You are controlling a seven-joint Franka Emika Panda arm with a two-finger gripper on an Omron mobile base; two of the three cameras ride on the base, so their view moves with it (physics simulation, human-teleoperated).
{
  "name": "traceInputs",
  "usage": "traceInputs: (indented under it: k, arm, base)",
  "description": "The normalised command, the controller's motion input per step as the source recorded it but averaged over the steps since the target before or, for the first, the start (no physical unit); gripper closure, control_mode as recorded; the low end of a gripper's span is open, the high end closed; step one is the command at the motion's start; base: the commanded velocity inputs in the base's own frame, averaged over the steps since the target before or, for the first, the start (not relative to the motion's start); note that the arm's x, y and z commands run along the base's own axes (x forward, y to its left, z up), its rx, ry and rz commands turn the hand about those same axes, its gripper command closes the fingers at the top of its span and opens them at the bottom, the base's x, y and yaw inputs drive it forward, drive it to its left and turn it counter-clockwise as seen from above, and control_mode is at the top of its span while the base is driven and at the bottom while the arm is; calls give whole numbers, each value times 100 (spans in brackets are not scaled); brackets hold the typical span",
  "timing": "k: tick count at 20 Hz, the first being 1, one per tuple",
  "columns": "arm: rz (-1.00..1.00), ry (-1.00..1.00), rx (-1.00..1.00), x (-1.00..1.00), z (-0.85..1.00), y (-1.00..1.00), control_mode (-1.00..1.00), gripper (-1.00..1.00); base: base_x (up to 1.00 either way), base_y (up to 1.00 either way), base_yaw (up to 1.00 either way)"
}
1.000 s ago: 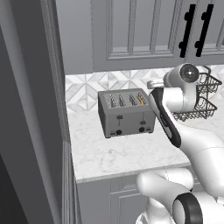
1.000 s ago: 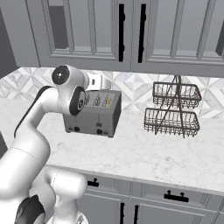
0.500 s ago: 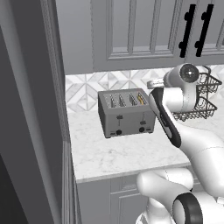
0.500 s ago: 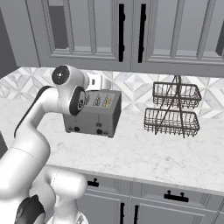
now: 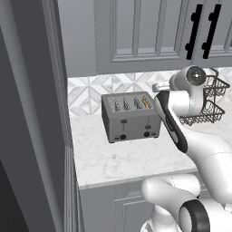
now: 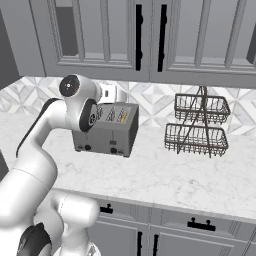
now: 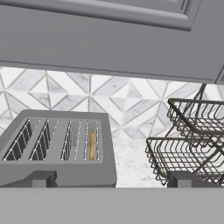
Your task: Start the toaster. Once the lever pops up, take the bread to the plate on the dining counter.
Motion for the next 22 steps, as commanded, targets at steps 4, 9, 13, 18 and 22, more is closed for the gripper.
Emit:
traceInputs:
  k: [4,9,13,18,22]
  arm:
    - [0,0,0,0,0,0,-100,-100]
    - [0,0,0,0,0,0,-100,-100]
    - [0,0,0,0,0,0,-100,-100]
    - [0,0,0,0,0,0,-100,-100]
    - [0,0,0,0,0,0,-100,-100]
  base:
    - [0,0,0]
    - [0,0,0]
    - [0,0,0]
    - [0,0,0]
    - [0,0,0]
